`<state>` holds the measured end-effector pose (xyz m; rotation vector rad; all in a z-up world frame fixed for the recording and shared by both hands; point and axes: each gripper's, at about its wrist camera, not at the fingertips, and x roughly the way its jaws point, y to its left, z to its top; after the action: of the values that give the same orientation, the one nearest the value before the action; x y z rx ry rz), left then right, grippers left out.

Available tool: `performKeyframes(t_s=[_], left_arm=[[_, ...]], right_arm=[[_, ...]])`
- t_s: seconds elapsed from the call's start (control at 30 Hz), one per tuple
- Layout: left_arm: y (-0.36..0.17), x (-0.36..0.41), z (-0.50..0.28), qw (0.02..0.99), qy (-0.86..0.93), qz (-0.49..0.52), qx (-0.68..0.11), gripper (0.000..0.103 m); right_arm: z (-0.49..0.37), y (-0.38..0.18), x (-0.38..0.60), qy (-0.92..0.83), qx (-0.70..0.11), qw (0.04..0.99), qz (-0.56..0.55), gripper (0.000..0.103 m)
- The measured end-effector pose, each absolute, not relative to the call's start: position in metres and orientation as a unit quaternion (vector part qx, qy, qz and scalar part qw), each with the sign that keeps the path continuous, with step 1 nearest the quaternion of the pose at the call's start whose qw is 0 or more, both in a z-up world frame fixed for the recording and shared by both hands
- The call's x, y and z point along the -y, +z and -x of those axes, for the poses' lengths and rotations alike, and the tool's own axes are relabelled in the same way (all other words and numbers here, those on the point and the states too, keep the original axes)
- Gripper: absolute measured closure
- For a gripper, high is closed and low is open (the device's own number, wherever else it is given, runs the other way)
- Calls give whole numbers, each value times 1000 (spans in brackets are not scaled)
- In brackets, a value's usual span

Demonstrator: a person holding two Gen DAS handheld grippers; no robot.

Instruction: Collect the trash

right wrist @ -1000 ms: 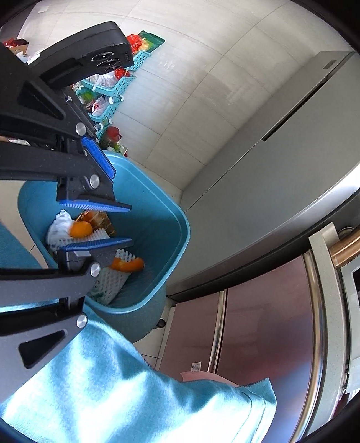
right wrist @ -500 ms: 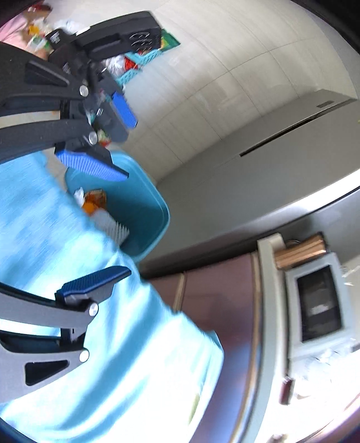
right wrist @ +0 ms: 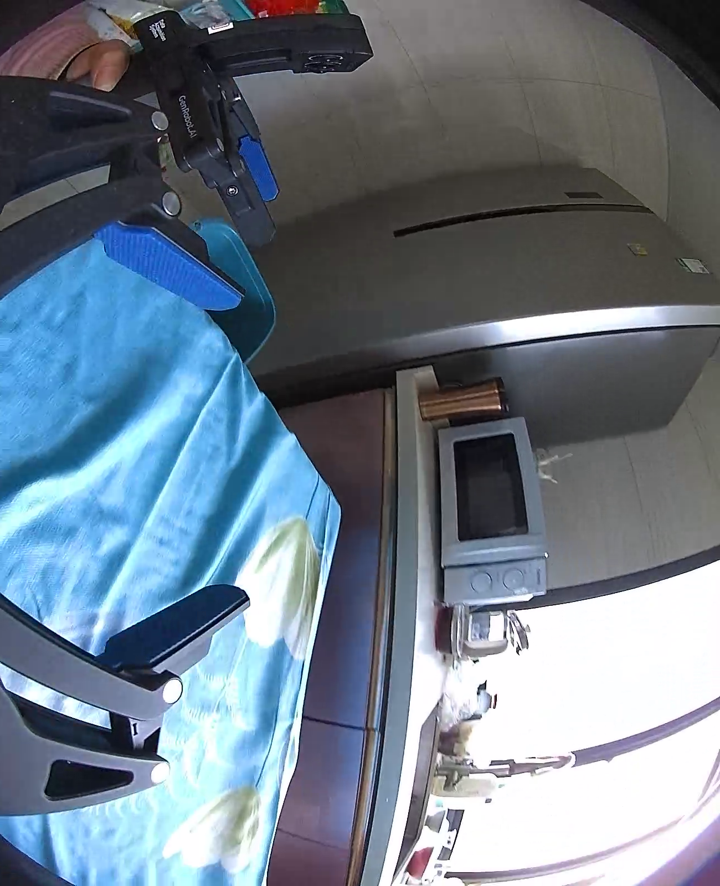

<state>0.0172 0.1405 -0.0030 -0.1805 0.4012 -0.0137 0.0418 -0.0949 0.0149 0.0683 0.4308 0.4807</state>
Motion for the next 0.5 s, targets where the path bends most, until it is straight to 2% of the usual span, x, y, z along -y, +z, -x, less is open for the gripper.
performKeyframes(t_s=[0.5], left_arm=[[8, -61, 6, 986, -40, 36, -159, 6]], right_arm=[[16, 4, 165, 120, -177, 976, -47, 7]])
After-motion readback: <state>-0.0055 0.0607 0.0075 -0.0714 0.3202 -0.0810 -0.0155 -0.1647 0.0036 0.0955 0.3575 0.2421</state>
